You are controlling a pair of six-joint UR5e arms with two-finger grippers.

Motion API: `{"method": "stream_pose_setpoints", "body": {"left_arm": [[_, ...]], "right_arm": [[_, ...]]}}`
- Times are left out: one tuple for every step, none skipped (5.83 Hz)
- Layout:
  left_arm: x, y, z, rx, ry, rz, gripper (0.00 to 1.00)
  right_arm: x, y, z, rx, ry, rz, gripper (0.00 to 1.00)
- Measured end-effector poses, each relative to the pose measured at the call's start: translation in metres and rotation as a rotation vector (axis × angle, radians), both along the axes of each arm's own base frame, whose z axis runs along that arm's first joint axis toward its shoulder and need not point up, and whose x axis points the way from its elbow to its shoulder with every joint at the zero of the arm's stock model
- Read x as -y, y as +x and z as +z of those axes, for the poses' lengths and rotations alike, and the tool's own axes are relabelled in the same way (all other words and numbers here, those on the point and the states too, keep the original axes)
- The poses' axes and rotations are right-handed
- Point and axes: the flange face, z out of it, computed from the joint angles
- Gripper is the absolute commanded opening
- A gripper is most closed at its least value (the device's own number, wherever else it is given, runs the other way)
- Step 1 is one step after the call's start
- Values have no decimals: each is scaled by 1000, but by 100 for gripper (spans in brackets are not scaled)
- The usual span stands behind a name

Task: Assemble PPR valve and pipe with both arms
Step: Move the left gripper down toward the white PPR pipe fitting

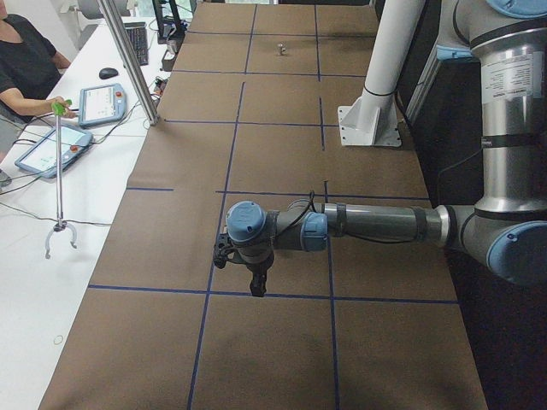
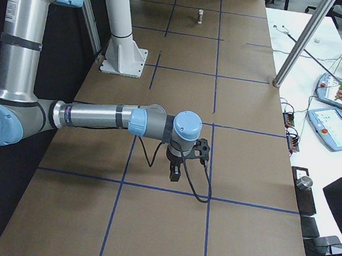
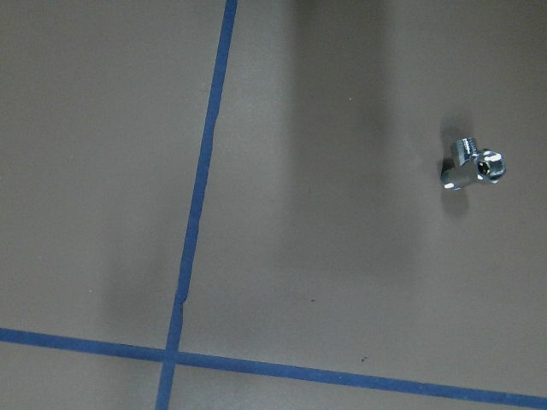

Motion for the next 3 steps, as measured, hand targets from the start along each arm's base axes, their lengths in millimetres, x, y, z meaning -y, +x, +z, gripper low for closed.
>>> {"method": "stream_pose_setpoints", "body": {"left_arm": [[4, 1, -7, -8, -11, 0, 100], [10, 2, -17, -20, -24, -1, 100], [11, 3, -23, -28, -24, -3, 100]], "right_arm": [[-1, 0, 1, 2, -1, -2, 100], [-1, 0, 0, 3, 1, -3, 100], [-1, 0, -1, 3, 4, -4, 100]]}}
